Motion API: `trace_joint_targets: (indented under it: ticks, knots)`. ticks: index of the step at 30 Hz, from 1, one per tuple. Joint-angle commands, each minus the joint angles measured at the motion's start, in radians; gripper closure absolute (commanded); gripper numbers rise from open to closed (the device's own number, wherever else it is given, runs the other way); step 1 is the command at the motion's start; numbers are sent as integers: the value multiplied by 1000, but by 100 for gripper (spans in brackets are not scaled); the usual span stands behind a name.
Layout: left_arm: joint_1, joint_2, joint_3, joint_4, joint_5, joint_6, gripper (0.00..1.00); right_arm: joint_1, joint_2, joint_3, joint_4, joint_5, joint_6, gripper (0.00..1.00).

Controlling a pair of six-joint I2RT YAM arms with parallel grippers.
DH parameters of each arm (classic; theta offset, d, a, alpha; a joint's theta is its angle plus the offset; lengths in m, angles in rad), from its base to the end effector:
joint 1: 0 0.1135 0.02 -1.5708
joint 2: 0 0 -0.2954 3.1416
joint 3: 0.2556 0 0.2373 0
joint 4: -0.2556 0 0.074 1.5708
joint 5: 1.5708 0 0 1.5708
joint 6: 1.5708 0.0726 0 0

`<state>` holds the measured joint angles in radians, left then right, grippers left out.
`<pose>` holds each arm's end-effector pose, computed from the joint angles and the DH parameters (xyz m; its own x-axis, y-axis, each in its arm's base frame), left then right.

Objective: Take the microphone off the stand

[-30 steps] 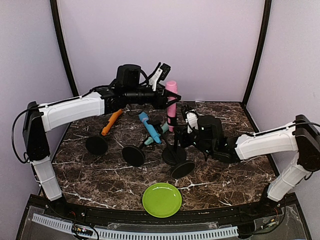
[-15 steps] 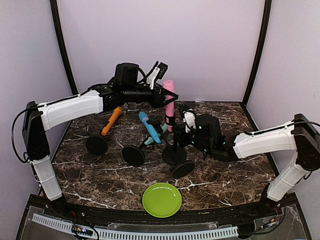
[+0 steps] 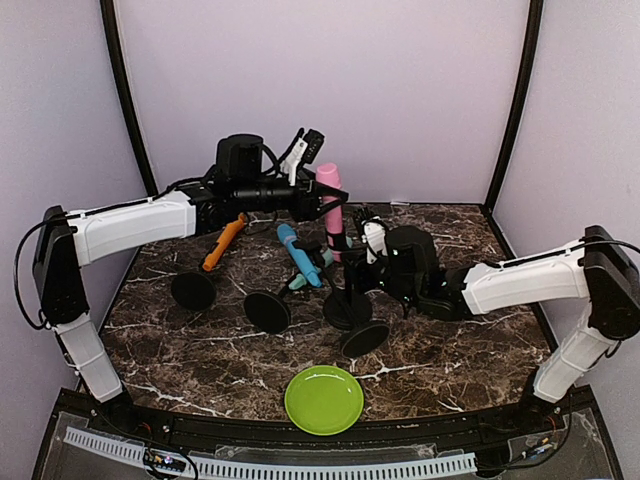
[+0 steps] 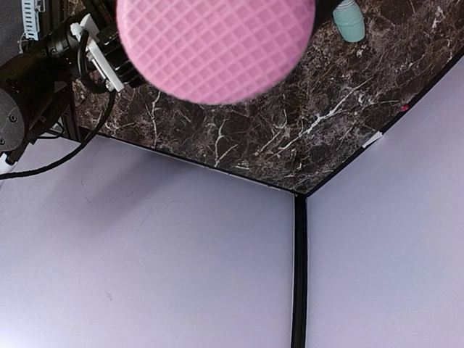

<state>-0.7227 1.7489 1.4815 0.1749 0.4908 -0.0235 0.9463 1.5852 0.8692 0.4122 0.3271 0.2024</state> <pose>0.3127 -0.3214 0.3887 -0.0912 0.0528 -0.9944 0.9335 0.3524 -0.0669 0.2370 0.2890 0.2607 -0.2897 -0.0764 -0.9541 -0.5418 0.8348 0.0977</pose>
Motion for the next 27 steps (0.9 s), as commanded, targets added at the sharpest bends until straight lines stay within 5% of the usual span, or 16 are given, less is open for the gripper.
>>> trace_joint_targets:
  ticks: [1, 15, 27]
  knots:
    - [4, -123, -7, 92, 71, 17, 100, -35, 51, -10, -127, 44, 83, 100]
    - [50, -33, 154, -59, -14, -89, 100, 10, 64, -22, -111, 52, -6, 100]
    - [53, -26, 149, -29, 32, -76, 100, 14, 80, -7, -147, 88, 17, 100]
